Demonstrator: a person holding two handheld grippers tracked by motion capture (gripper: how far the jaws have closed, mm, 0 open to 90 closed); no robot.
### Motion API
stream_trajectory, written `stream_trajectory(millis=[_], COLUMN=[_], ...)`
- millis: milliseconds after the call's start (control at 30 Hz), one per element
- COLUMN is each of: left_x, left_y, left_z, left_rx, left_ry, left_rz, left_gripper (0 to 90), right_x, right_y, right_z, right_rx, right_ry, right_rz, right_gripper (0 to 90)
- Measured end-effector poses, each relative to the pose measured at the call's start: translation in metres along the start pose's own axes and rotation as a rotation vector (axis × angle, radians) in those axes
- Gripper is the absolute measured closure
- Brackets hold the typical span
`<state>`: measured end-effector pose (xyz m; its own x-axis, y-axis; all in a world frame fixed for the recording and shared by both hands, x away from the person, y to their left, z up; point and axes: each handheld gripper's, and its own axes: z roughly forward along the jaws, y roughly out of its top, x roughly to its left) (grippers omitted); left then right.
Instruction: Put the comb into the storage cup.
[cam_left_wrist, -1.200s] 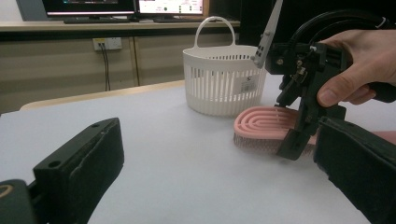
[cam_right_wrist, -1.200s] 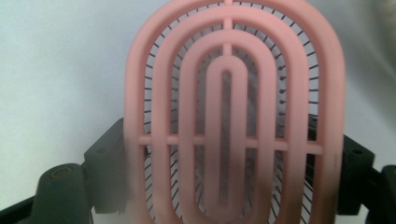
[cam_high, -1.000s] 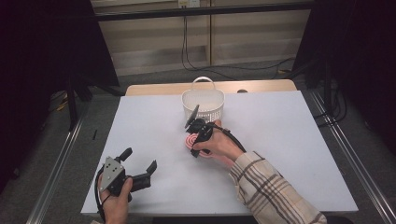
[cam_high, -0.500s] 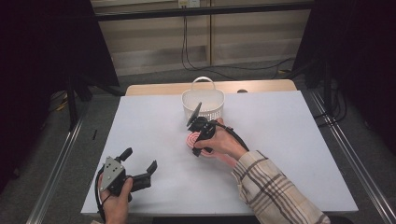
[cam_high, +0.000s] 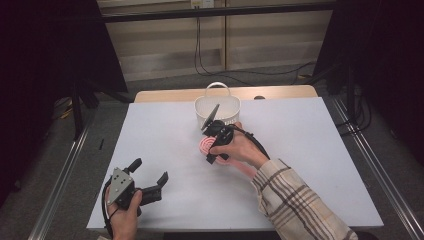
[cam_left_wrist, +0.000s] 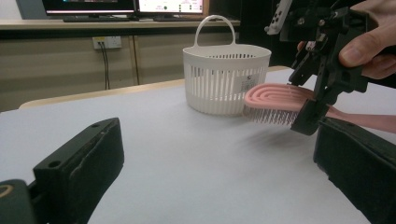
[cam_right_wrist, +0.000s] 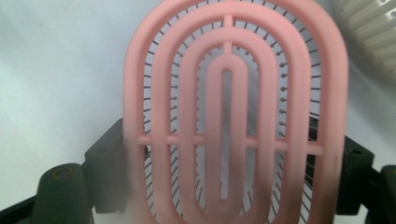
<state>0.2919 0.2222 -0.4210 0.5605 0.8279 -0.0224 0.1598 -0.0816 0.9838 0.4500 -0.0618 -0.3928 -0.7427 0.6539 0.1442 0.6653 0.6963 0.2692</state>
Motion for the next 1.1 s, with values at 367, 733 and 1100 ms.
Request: stream_trajectory(millis=[367, 733, 1100], left_x=[0.000, 0.000, 0.000], left_y=[0.000, 0.000, 0.000], left_z=[0.000, 0.000, 0.000], left_rx=[0.001, -0.003, -0.004], left_ry=[0.000, 0.001, 0.004], left_rz=[0.002, 0.002, 0.002], left_gripper=[1.9, 1.9, 1.9], right_x=[-0.001, -0.005, -0.006], right_y=[-0.003, -0.008, -0.015], right_z=[-0.012, -0.028, -0.042], right_rx=[-0.035, -0.095, -0.157], right_ry=[0.015, 0.010, -0.019], right_rz=[0.007, 0.024, 0.035], right_gripper=[20.1, 20.1, 20.1])
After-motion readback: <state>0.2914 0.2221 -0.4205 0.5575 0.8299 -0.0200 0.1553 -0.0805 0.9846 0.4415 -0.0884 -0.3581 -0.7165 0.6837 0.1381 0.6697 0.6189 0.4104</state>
